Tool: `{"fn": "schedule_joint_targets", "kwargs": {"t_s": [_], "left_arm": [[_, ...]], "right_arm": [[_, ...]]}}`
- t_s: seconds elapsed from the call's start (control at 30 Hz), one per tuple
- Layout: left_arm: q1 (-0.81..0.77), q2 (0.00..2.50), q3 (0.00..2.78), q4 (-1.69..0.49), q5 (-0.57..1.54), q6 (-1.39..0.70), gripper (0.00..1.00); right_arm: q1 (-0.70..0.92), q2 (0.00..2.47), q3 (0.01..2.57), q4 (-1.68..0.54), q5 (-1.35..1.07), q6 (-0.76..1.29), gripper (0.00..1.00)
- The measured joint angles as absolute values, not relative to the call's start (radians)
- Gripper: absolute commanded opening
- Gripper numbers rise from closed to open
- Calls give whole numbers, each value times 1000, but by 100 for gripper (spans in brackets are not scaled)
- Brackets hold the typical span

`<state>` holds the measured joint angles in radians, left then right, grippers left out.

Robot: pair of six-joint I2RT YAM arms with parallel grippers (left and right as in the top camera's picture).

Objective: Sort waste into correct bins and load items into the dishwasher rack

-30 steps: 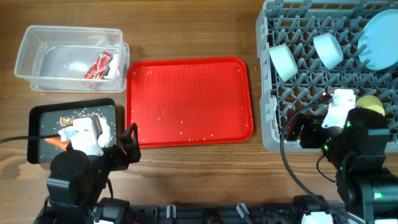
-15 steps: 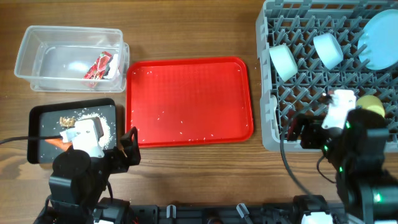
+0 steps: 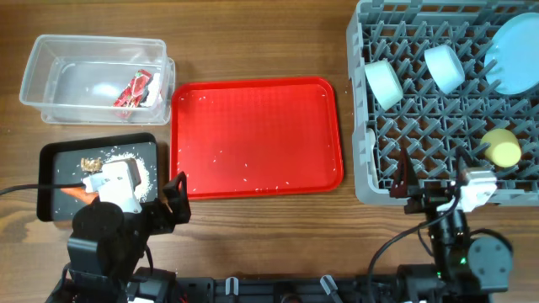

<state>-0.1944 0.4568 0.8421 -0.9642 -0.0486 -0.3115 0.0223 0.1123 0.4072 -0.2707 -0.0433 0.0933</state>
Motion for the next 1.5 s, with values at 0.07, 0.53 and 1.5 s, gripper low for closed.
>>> {"fn": "schedule_joint_targets", "kwargs": {"t_s": [0.07, 0.53, 1.5], "left_arm": [[-194, 457, 842, -965, -49, -311, 100], [-194, 457, 842, -965, -49, -311, 100], [-194, 457, 842, -965, -49, -311, 100]], "right_arm": [[22, 68, 341, -187, -43, 89, 100], [22, 19, 81, 95, -40, -10, 100], [23, 15, 6, -3, -44, -33, 100]]}}
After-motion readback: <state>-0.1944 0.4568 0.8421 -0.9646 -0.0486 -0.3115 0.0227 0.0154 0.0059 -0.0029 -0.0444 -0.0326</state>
